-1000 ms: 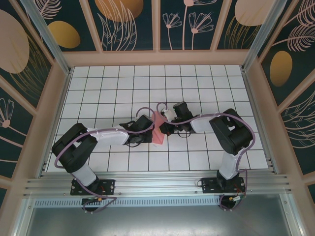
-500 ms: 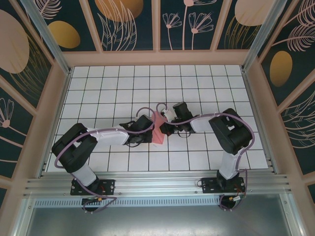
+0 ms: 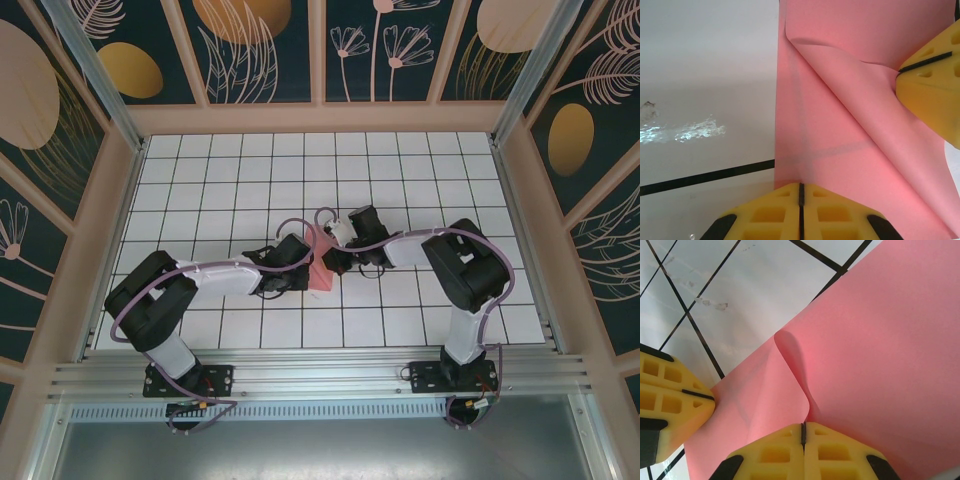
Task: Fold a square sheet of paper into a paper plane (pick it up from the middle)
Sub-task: Fold the triangle a second time at the center of the table.
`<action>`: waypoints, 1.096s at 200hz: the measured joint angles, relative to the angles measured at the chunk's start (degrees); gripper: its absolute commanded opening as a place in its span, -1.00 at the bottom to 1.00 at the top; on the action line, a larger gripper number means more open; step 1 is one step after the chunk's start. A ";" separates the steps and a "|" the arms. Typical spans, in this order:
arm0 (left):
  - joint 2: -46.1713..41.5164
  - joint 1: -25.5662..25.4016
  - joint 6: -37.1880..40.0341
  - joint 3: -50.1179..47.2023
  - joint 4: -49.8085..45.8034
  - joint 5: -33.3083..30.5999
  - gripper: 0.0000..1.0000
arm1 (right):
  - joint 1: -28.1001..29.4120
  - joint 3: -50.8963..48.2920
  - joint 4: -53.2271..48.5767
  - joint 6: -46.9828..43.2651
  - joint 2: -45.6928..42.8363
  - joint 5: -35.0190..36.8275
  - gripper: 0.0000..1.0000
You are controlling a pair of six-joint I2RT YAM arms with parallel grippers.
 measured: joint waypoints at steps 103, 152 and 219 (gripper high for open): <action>-7.72 0.39 -4.28 1.51 -0.33 0.15 -0.67 | 0.59 0.20 0.26 -0.17 0.26 0.83 -0.97; -5.35 2.32 -9.88 2.16 7.43 2.91 -0.76 | 0.59 0.15 0.35 -0.15 0.26 0.81 -0.97; -2.73 4.44 -14.36 -0.17 11.19 3.93 -0.79 | 0.70 -1.11 2.29 0.28 -0.09 0.13 -0.96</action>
